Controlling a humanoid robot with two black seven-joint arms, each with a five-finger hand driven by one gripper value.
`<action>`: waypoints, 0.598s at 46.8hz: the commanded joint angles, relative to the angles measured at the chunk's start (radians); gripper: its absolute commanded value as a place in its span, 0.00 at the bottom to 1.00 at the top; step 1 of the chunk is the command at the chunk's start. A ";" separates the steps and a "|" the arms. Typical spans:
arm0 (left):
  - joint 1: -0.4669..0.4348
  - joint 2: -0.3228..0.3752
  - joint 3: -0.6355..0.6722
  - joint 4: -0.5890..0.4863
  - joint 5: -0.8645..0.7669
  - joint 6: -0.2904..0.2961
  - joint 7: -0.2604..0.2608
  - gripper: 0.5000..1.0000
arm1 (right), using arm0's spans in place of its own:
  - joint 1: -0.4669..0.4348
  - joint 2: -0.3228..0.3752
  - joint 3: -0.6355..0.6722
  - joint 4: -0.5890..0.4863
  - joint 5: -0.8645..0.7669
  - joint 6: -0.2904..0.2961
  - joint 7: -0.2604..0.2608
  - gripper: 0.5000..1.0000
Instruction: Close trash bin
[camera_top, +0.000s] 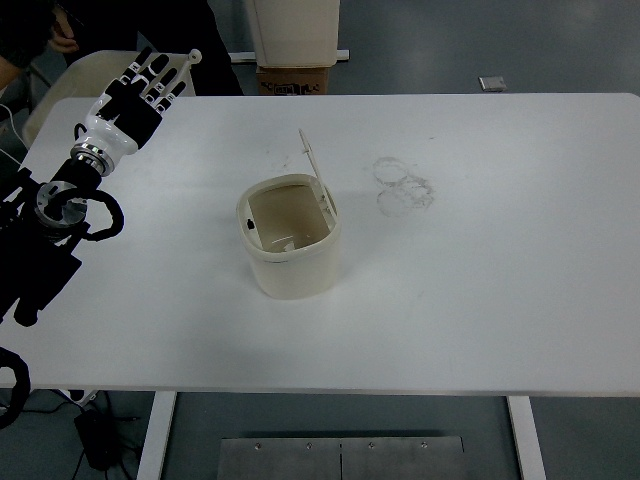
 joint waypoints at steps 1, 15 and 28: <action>0.002 -0.001 0.000 -0.001 0.000 0.000 0.000 1.00 | 0.001 0.000 0.000 0.000 0.000 0.000 0.000 0.99; 0.006 0.039 -0.001 -0.087 0.000 0.017 0.000 1.00 | -0.001 0.000 0.000 0.000 0.000 0.000 -0.001 0.99; 0.008 0.134 0.002 -0.223 0.001 0.046 0.000 1.00 | -0.001 0.000 0.000 0.000 0.000 0.000 -0.001 0.99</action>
